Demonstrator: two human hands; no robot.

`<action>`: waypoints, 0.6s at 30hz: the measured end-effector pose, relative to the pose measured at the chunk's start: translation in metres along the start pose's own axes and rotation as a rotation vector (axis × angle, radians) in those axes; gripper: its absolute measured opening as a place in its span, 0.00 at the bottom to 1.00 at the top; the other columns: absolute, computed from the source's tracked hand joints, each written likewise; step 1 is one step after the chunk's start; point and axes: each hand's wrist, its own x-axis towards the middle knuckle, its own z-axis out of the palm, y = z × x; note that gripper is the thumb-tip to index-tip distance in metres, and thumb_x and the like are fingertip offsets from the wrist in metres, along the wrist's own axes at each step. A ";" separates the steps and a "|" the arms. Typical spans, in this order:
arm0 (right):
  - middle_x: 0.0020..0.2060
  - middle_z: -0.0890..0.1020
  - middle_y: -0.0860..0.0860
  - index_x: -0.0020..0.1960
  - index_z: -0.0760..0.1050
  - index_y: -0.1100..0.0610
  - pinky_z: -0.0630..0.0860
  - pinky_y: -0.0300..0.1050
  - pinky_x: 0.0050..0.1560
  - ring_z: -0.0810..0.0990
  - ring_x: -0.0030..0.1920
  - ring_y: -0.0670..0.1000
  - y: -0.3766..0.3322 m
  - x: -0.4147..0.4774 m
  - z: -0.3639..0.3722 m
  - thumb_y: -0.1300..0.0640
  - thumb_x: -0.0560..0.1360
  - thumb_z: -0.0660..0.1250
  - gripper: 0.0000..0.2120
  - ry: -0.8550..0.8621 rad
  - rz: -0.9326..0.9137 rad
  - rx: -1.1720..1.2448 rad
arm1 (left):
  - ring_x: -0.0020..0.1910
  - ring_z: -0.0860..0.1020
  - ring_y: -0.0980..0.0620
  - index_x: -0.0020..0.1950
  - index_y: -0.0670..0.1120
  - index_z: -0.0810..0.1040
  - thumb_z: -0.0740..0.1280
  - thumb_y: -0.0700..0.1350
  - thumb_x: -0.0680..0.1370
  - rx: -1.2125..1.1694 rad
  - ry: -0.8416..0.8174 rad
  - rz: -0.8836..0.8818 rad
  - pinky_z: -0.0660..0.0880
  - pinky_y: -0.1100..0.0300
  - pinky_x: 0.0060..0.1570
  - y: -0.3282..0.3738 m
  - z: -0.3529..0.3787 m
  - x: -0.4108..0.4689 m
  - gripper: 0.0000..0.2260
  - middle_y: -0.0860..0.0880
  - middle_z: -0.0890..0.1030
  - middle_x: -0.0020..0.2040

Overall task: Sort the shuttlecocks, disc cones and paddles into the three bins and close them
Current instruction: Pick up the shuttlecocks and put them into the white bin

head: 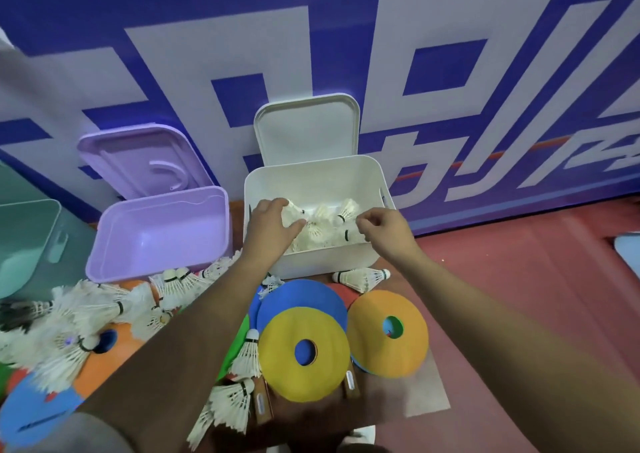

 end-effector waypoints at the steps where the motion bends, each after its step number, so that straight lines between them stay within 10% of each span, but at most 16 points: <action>1: 0.36 0.82 0.49 0.42 0.80 0.57 0.76 0.46 0.38 0.80 0.39 0.51 0.007 -0.005 -0.004 0.56 0.75 0.65 0.07 -0.012 0.003 0.009 | 0.57 0.76 0.46 0.60 0.47 0.76 0.70 0.53 0.73 -0.023 0.031 0.040 0.71 0.48 0.61 0.004 0.004 -0.009 0.18 0.46 0.74 0.57; 8: 0.34 0.80 0.54 0.41 0.77 0.56 0.70 0.43 0.34 0.73 0.32 0.44 0.079 -0.043 -0.032 0.56 0.74 0.67 0.05 -0.132 0.040 -0.162 | 0.47 0.76 0.62 0.54 0.44 0.78 0.68 0.41 0.76 -0.184 -0.162 0.284 0.73 0.70 0.50 0.016 0.060 -0.088 0.08 0.51 0.74 0.51; 18: 0.44 0.80 0.53 0.50 0.76 0.58 0.75 0.50 0.43 0.79 0.44 0.53 0.133 -0.019 -0.022 0.47 0.73 0.71 0.15 -0.157 0.103 -0.313 | 0.59 0.74 0.46 0.70 0.46 0.69 0.65 0.44 0.77 0.136 -0.481 0.138 0.70 0.50 0.61 0.013 0.134 -0.072 0.21 0.47 0.72 0.64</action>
